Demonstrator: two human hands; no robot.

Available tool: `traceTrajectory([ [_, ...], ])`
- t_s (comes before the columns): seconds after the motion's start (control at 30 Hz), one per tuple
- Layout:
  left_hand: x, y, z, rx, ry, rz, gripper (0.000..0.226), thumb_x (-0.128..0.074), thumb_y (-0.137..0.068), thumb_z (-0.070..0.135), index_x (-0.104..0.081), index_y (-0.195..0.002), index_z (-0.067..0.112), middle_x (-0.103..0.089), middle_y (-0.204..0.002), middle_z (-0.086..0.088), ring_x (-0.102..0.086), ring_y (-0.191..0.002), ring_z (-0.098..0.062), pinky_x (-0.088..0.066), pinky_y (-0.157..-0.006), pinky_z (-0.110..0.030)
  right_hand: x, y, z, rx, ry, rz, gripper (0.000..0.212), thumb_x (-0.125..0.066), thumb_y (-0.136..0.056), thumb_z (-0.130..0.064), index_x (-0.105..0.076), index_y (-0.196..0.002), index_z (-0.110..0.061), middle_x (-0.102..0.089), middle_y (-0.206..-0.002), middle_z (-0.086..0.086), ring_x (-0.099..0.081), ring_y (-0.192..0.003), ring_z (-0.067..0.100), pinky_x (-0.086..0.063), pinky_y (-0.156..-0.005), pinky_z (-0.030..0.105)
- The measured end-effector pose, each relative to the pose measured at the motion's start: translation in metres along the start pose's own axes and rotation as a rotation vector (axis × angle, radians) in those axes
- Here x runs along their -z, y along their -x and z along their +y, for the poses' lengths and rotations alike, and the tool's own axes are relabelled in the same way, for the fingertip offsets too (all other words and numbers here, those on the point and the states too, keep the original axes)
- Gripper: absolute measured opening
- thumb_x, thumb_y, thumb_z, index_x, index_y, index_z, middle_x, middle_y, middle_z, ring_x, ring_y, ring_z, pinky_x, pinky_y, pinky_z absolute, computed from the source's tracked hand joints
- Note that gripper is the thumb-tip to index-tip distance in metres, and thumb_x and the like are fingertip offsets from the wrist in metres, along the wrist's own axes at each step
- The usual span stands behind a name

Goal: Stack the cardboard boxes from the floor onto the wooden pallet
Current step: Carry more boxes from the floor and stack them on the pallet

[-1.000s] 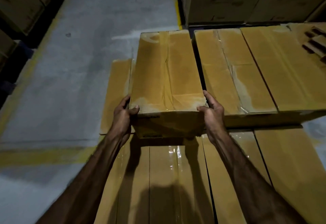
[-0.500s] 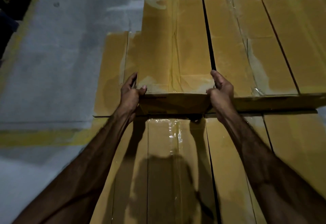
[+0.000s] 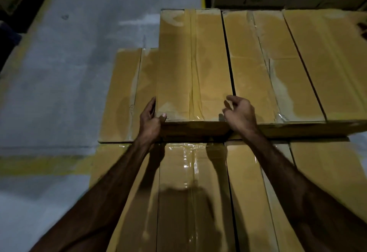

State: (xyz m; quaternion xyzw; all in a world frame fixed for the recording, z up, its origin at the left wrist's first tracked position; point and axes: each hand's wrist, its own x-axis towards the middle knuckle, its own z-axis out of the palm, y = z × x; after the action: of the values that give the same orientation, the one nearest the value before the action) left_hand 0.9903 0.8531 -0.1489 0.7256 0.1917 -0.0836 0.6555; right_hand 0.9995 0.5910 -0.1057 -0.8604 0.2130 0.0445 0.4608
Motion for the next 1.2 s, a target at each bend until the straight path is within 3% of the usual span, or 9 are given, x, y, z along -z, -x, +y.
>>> traceTrajectory([
  [0.13,0.001,0.0,-0.001,0.019,-0.015,-0.007,0.077,-0.063,-0.098,-0.004,-0.036,-0.163,0.027,-0.04,-0.166,0.003,-0.039,-0.151,-0.02,-0.04,-0.122,-0.047,0.014,0.021,0.008,0.303,0.208,0.168,0.028,-0.064,-0.099,-0.008,-0.075,-0.124,-0.013,-0.075,-0.124,0.004,-0.071,-0.106,0.017,-0.059,-0.095,0.038],
  [0.2,0.001,-0.001,-0.001,0.016,-0.031,-0.007,0.078,-0.063,-0.098,-0.004,-0.034,-0.163,0.028,-0.037,-0.168,0.003,-0.036,-0.153,-0.021,-0.038,-0.123,-0.047,0.026,0.023,0.021,0.423,0.364,0.172,0.027,-0.063,-0.098,-0.011,-0.075,-0.123,-0.012,-0.074,-0.126,0.006,-0.071,-0.106,0.024,-0.06,-0.091,0.042],
  [0.27,0.001,-0.002,-0.003,0.013,-0.05,-0.004,0.078,-0.063,-0.098,-0.002,-0.032,-0.163,0.029,-0.034,-0.169,0.003,-0.033,-0.155,-0.022,-0.036,-0.124,-0.05,0.04,0.018,0.043,0.474,0.526,0.131,0.03,-0.064,-0.1,-0.012,-0.071,-0.129,-0.012,-0.068,-0.137,0.008,-0.068,-0.115,0.029,-0.057,-0.098,0.046],
  [0.43,0.0,-0.003,-0.002,0.018,-0.038,0.006,0.078,-0.063,-0.098,-0.005,-0.033,-0.164,0.026,-0.042,-0.165,0.002,-0.043,-0.148,-0.021,-0.044,-0.119,-0.045,0.061,0.006,0.09,0.478,0.711,-0.057,0.05,-0.066,-0.1,-0.015,-0.055,-0.149,-0.018,-0.044,-0.162,0.01,-0.042,-0.149,0.033,-0.026,-0.122,0.058],
  [0.57,0.0,-0.002,0.0,0.027,-0.034,-0.002,0.077,-0.062,-0.099,-0.005,-0.033,-0.164,0.026,-0.043,-0.163,0.002,-0.045,-0.142,-0.016,-0.051,-0.103,-0.026,0.058,0.008,0.096,0.473,0.695,-0.054,0.054,-0.06,-0.102,-0.011,-0.05,-0.155,-0.021,-0.036,-0.168,0.008,-0.032,-0.155,0.033,-0.026,-0.124,0.059],
  [0.67,0.001,-0.003,-0.002,0.026,-0.031,0.006,0.079,-0.063,-0.098,-0.005,-0.034,-0.164,0.025,-0.043,-0.163,0.001,-0.043,-0.146,-0.02,-0.046,-0.117,-0.04,0.057,0.009,0.097,0.472,0.67,-0.036,0.058,-0.06,-0.098,-0.003,-0.051,-0.154,-0.019,-0.037,-0.167,0.009,-0.033,-0.155,0.034,-0.027,-0.124,0.059],
  [0.8,0.001,-0.004,-0.002,0.031,-0.024,0.007,0.078,-0.063,-0.097,-0.006,-0.035,-0.163,0.025,-0.042,-0.164,0.0,-0.042,-0.147,-0.022,-0.043,-0.119,-0.048,0.057,0.011,0.096,0.501,0.734,-0.01,0.054,-0.06,-0.101,-0.007,-0.053,-0.153,-0.019,-0.037,-0.167,0.013,-0.032,-0.155,0.035,-0.023,-0.126,0.059],
  [1.0,0.005,0.0,-0.005,0.027,-0.064,-0.004,0.075,-0.068,-0.098,0.003,-0.036,-0.162,0.023,-0.042,-0.164,0.0,-0.041,-0.15,-0.021,-0.041,-0.121,-0.044,0.047,0.016,0.084,0.536,0.765,-0.025,0.045,-0.063,-0.098,-0.009,-0.063,-0.143,-0.017,-0.031,-0.169,0.015,-0.024,-0.158,0.034,-0.018,-0.126,0.065],
  [1.2,0.006,0.008,-0.01,0.057,-0.054,0.011,0.069,-0.071,-0.1,0.019,-0.039,-0.161,0.019,-0.049,-0.154,0.005,-0.047,-0.134,-0.013,-0.042,-0.117,-0.041,0.032,0.018,0.068,0.338,0.53,0.0,0.036,-0.072,-0.086,-0.002,-0.073,-0.12,-0.013,-0.028,-0.169,0.009,-0.019,-0.16,0.027,0.003,-0.125,0.068],
])
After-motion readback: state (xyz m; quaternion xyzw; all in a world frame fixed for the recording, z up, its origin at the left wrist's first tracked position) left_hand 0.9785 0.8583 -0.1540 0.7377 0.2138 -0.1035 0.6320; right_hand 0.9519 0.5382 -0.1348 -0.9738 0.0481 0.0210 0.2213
